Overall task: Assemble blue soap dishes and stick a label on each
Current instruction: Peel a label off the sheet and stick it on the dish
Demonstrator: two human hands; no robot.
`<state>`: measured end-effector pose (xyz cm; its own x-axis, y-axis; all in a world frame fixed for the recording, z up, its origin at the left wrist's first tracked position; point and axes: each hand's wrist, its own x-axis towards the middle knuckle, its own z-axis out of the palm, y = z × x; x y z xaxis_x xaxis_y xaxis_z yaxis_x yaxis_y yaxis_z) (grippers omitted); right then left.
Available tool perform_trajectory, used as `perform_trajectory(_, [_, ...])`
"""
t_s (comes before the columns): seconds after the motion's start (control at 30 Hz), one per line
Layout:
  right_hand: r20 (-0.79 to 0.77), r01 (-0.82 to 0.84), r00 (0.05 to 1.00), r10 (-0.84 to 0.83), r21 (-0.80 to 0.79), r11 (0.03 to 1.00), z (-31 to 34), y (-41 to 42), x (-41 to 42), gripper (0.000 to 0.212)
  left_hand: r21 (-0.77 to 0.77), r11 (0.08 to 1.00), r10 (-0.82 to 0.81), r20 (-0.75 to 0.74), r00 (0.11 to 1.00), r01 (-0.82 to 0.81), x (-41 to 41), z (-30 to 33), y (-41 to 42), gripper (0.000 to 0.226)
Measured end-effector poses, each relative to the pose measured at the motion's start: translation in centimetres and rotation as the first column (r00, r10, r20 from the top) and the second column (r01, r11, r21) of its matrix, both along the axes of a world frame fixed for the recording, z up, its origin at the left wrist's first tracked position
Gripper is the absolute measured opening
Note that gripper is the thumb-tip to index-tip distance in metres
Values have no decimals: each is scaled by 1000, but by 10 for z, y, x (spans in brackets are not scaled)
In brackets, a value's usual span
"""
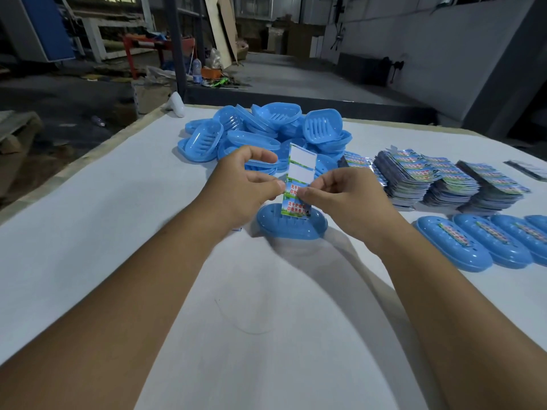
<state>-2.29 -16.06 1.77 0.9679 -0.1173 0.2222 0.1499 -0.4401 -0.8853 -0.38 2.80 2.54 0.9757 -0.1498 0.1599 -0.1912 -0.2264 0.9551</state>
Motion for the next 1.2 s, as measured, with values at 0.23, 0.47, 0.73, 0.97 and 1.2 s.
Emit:
perform_trajectory(0.23, [-22, -87, 996, 87, -20, 996, 4, 7, -10, 29, 20, 999, -38, 65, 997, 36, 1, -3, -2, 33])
perform_trajectory(0.47, [-19, -82, 996, 82, 17, 997, 4, 4, -6, 24, 29, 999, -15, 75, 997, 13, 4, -6, -3, 32])
perform_trajectory(0.73, [-50, -64, 997, 62, -20, 998, 4, -1, -4, 33, 141, 984, 93, 114, 989, -109, 8, -5, 4, 30])
perform_trajectory(0.97, [-112, -59, 992, 54, -35, 998, 3, -6, -3, 27, 342, 913, 167, 183, 969, -222, 16, -8, 15, 25])
perform_trajectory(1.2, [-124, -70, 990, 67, -19, 997, 4, -10, -3, 28, 389, 871, 272, 125, 954, -299, 22, -11, 26, 28])
